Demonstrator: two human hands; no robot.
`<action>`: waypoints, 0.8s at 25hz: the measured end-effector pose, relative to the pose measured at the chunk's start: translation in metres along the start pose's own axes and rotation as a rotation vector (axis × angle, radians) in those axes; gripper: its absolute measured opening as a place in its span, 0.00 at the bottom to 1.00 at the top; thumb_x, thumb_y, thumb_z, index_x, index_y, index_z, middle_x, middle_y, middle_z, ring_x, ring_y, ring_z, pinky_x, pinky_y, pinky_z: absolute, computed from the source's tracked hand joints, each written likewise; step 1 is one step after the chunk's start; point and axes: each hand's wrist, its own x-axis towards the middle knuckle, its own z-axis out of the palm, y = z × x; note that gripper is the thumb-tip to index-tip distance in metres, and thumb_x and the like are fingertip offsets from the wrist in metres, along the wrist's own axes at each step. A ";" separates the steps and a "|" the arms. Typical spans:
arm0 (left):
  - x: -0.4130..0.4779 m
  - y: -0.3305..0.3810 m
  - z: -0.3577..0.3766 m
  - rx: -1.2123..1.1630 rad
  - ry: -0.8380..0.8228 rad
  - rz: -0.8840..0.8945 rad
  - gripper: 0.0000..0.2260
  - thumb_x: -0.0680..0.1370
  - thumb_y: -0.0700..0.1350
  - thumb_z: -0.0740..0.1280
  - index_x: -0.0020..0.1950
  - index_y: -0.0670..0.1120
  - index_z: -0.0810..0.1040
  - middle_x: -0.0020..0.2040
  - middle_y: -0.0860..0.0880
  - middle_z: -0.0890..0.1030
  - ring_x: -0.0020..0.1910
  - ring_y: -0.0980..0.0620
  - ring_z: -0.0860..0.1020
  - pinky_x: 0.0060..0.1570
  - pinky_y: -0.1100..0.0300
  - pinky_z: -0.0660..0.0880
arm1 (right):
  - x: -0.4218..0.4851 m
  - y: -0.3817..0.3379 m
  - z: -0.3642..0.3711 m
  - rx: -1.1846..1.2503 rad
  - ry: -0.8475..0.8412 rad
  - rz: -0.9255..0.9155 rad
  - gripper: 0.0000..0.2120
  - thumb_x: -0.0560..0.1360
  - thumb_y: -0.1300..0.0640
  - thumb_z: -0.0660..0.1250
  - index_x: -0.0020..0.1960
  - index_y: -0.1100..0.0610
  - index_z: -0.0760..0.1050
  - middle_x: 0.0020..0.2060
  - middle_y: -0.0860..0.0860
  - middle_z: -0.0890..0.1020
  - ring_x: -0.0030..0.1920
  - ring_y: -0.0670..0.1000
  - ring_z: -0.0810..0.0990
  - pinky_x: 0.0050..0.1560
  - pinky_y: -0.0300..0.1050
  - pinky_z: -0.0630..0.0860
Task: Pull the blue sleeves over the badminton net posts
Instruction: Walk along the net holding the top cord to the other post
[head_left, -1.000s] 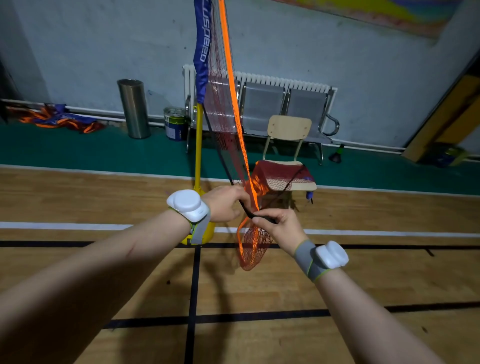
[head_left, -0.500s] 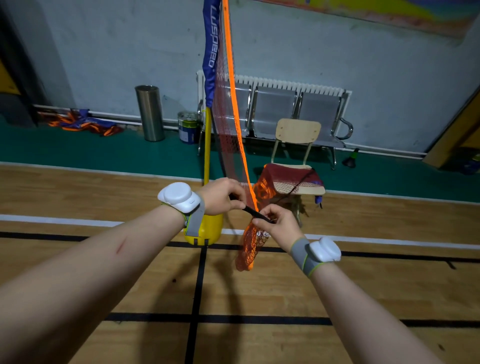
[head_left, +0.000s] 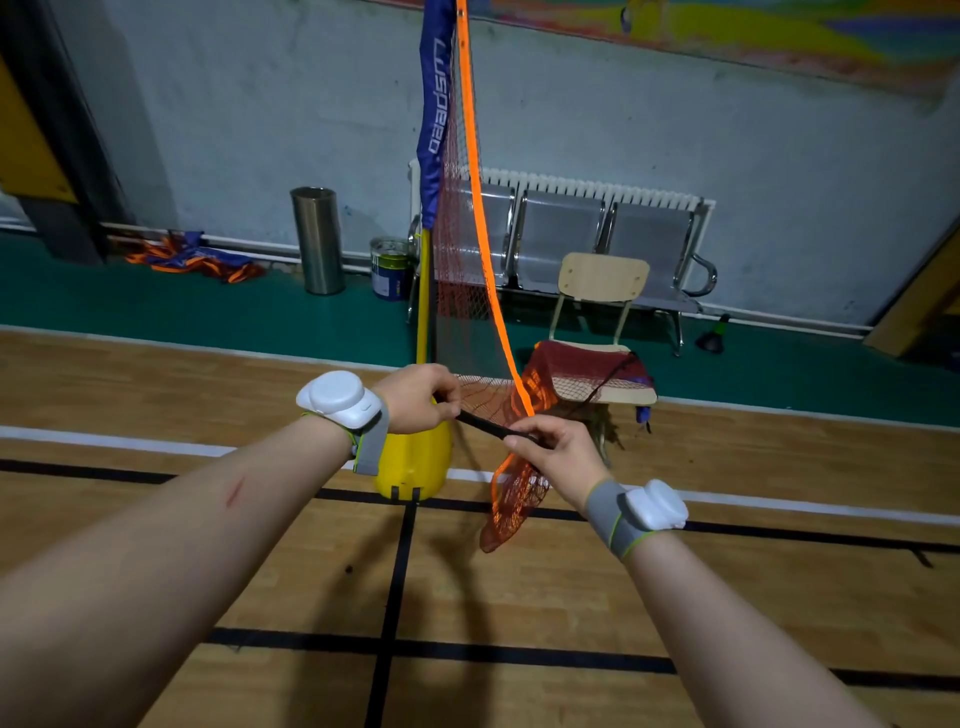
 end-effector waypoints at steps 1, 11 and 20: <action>0.001 0.004 0.001 0.006 -0.003 -0.006 0.05 0.75 0.42 0.65 0.47 0.42 0.78 0.51 0.45 0.78 0.52 0.47 0.75 0.51 0.59 0.70 | -0.002 -0.003 -0.001 0.008 0.000 -0.009 0.04 0.71 0.66 0.69 0.46 0.65 0.80 0.31 0.46 0.77 0.31 0.36 0.74 0.37 0.27 0.70; -0.007 0.066 0.018 0.087 -0.076 0.161 0.09 0.74 0.45 0.68 0.53 0.48 0.78 0.56 0.49 0.76 0.55 0.50 0.74 0.58 0.52 0.72 | -0.027 -0.009 -0.030 -0.007 -0.015 -0.042 0.06 0.71 0.66 0.69 0.48 0.66 0.81 0.24 0.39 0.77 0.29 0.36 0.74 0.41 0.33 0.71; -0.036 0.076 0.027 0.079 0.015 0.089 0.09 0.74 0.48 0.68 0.42 0.43 0.77 0.44 0.47 0.74 0.49 0.46 0.74 0.51 0.52 0.71 | -0.047 0.023 -0.031 -0.139 -0.106 -0.007 0.09 0.70 0.62 0.71 0.37 0.52 0.73 0.32 0.46 0.73 0.38 0.48 0.72 0.46 0.48 0.72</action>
